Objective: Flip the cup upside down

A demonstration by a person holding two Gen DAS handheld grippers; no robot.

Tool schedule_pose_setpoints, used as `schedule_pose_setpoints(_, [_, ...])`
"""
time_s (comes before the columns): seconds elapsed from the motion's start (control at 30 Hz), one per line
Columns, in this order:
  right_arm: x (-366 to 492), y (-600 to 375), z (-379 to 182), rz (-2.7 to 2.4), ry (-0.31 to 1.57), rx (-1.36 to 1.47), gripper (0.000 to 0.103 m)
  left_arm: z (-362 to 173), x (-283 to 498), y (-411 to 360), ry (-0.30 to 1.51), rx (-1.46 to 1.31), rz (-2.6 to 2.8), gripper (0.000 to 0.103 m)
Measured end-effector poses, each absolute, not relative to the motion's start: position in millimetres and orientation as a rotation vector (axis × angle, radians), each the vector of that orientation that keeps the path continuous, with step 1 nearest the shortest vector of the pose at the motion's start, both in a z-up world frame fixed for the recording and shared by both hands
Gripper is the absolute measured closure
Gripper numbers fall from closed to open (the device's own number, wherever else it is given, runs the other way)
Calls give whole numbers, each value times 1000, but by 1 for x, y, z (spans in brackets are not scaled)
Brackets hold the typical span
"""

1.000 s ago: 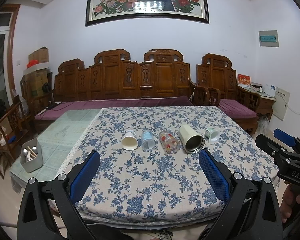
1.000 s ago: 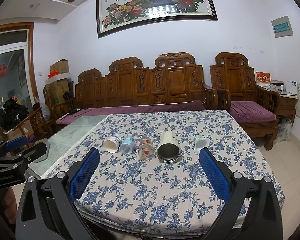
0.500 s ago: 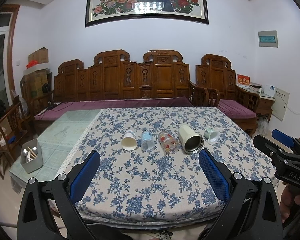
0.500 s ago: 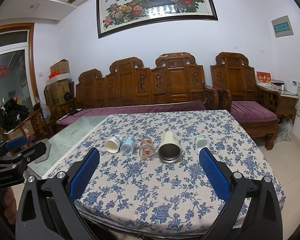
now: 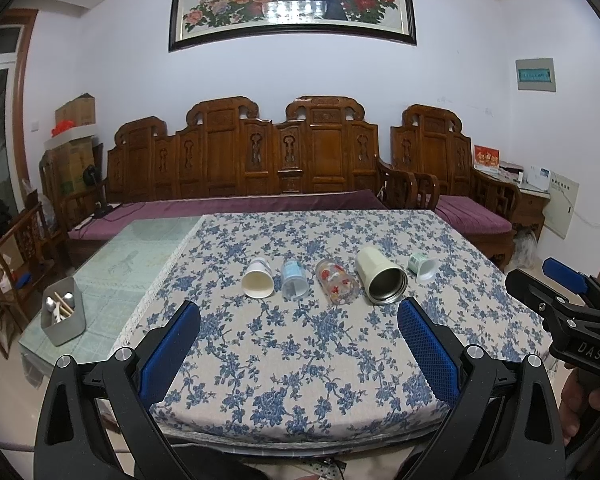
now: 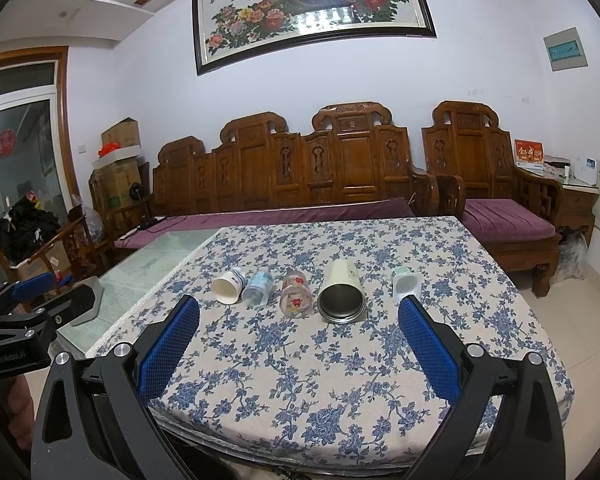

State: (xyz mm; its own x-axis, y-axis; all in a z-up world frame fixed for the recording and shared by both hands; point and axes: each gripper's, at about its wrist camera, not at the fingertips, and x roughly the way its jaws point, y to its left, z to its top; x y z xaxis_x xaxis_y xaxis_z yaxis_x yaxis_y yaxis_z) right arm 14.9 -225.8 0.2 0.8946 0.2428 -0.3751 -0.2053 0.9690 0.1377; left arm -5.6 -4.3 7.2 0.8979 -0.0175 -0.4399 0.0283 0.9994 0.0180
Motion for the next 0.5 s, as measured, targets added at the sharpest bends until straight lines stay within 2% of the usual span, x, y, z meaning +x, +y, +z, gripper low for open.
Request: schedule_pose_setpoints(0.5, [98, -233, -20, 264, 521, 106, 3, -12, 88, 11, 623, 97, -89, 8])
